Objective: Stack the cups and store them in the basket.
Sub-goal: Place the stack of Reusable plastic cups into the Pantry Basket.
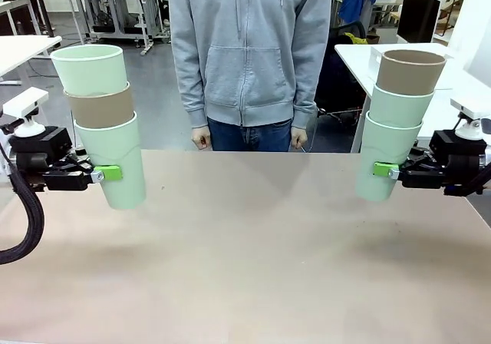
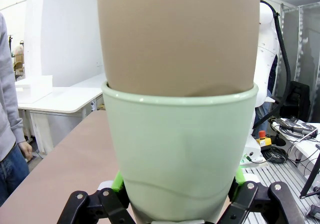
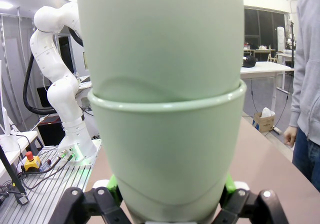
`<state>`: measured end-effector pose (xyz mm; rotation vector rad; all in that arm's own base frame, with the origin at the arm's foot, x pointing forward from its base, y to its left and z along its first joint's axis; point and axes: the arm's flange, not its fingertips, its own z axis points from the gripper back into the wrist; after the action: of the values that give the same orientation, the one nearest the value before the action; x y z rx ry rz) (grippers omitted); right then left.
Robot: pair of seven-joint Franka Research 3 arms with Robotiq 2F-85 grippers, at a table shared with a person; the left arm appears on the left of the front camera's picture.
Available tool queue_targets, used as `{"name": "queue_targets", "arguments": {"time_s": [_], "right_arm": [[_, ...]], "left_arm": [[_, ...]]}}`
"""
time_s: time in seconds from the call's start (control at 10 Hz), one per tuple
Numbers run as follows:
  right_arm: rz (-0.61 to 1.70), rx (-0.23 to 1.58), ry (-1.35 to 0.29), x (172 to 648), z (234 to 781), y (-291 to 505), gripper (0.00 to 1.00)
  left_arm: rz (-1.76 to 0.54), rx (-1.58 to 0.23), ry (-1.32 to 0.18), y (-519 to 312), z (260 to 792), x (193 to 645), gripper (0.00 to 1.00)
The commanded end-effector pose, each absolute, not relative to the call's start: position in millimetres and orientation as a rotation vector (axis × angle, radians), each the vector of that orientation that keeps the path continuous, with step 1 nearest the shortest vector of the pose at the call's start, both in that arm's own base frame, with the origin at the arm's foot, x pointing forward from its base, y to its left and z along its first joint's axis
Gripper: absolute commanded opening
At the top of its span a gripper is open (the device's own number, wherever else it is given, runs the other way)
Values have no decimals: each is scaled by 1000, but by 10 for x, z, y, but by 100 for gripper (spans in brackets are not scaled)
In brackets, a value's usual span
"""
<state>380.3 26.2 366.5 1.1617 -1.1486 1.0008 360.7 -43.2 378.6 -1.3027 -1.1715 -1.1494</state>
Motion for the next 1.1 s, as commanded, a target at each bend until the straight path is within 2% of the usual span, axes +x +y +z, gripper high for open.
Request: {"name": "queue_targets", "arguments": {"time_s": [0.0, 1.0], "right_arm": [[1005, 1156, -1166, 3815, 3686, 278, 84], [1005, 1156, -1166, 3815, 3686, 278, 84]], "left_arm": [[-1159, -1308, -1183, -439, 3824, 3599, 87], [-1159, -1308, -1183, -439, 3824, 3599, 87]]}}
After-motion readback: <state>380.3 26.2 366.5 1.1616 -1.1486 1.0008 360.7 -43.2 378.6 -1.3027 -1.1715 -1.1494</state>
